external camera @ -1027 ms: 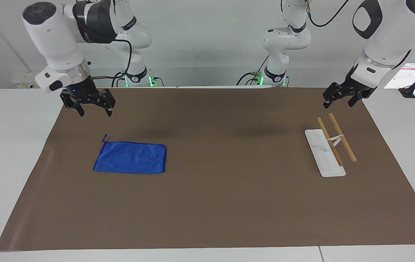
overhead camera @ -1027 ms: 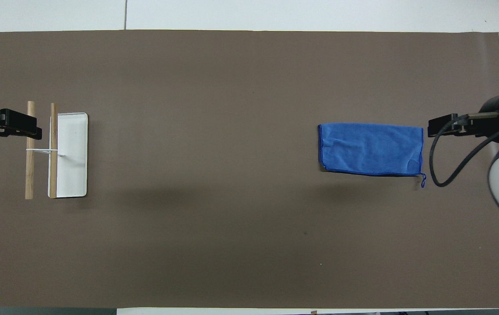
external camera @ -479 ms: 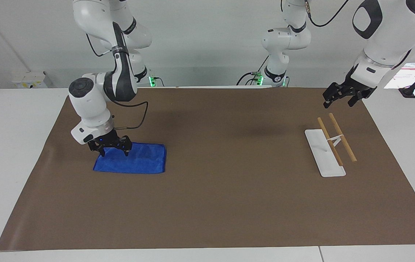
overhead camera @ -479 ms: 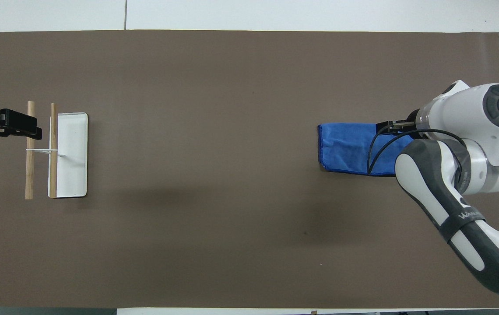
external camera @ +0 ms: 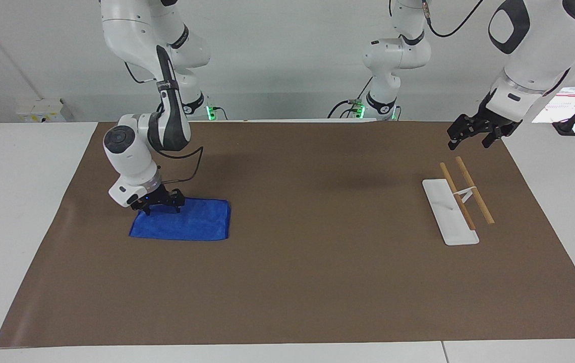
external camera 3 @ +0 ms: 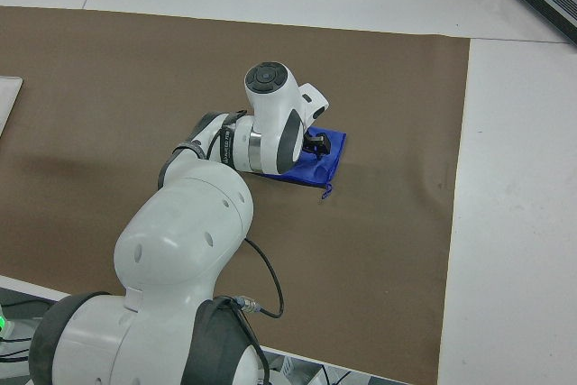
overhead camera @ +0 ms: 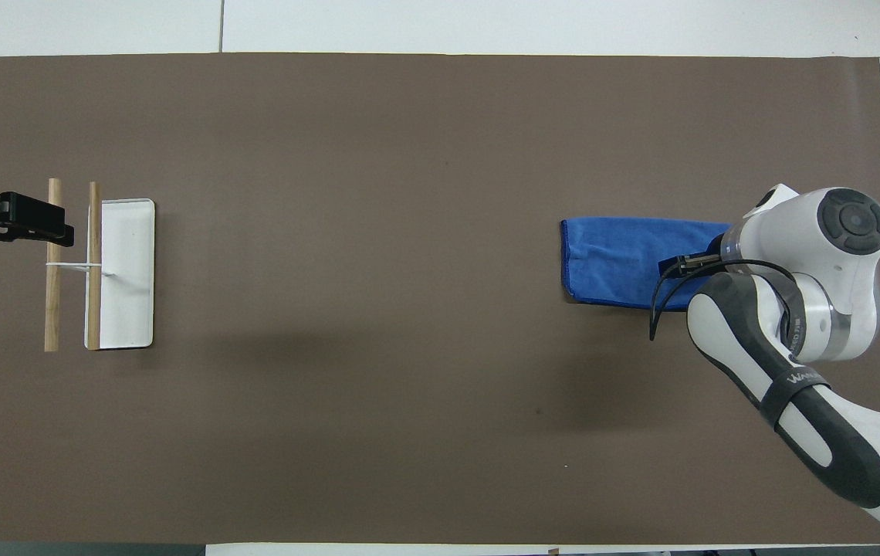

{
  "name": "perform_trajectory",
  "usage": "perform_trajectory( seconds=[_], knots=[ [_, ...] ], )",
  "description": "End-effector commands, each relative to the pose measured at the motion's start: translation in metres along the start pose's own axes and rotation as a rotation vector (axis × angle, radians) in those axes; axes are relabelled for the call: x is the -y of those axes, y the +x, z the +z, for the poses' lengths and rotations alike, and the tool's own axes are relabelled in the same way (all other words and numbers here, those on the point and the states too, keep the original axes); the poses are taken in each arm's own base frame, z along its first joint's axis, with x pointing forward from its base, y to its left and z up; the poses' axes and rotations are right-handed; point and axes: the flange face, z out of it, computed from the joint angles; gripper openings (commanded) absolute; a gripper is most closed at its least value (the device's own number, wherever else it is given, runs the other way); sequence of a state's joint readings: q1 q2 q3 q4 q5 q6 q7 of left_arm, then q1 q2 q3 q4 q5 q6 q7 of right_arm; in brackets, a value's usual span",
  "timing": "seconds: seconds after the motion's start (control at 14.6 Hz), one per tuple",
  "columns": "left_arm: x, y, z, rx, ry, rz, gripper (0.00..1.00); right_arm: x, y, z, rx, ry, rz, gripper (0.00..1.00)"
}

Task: Right arm passes towel to left arm to hang
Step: 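Grasp the blue towel edge with the right gripper and lift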

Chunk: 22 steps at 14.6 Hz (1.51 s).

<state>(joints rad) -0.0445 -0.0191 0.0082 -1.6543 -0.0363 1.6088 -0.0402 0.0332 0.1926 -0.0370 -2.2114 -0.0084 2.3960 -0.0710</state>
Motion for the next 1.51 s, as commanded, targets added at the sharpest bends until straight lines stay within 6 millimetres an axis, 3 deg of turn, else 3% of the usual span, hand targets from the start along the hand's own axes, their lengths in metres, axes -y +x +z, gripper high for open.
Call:
perform_trajectory(
  seconds=[0.0,0.21,0.27,0.34,0.41,0.48,0.68,0.82,1.23,1.44],
  knots=[
    [0.002,-0.008,-0.001,0.001,-0.011,-0.004,1.00,-0.003,-0.004,0.010,0.001,0.007,-0.014,1.00],
    [0.003,-0.008,-0.002,0.000,-0.012,-0.006,1.00,-0.003,0.000,0.024,-0.025,0.003,-0.011,0.97],
    [0.002,-0.008,-0.002,0.000,-0.012,-0.004,1.00,-0.001,0.001,0.026,-0.027,0.003,-0.016,0.84],
    [0.003,-0.008,-0.002,0.000,-0.012,-0.006,1.00,-0.001,0.001,0.026,-0.021,0.004,-0.020,0.55],
    [0.003,-0.008,-0.001,0.001,-0.012,-0.006,1.00,-0.001,0.002,0.025,-0.018,0.003,-0.023,0.18],
    [0.002,-0.008,-0.002,0.000,-0.012,-0.004,1.00,0.000,0.001,0.025,-0.009,0.005,-0.022,0.00],
    [0.003,-0.008,-0.003,-0.002,-0.012,-0.006,1.00,0.000,0.010,0.009,0.027,0.008,-0.016,0.00],
    [0.003,-0.008,-0.001,0.001,-0.012,-0.006,1.00,-0.001,0.019,-0.016,0.033,0.010,-0.012,0.00],
    [0.003,-0.008,-0.002,0.000,-0.012,-0.006,1.00,0.013,0.049,-0.145,0.031,0.137,0.082,0.00],
    [0.002,-0.008,-0.002,0.000,-0.012,-0.004,1.00,0.059,0.063,-0.205,0.028,0.188,0.159,0.00]
  ],
)
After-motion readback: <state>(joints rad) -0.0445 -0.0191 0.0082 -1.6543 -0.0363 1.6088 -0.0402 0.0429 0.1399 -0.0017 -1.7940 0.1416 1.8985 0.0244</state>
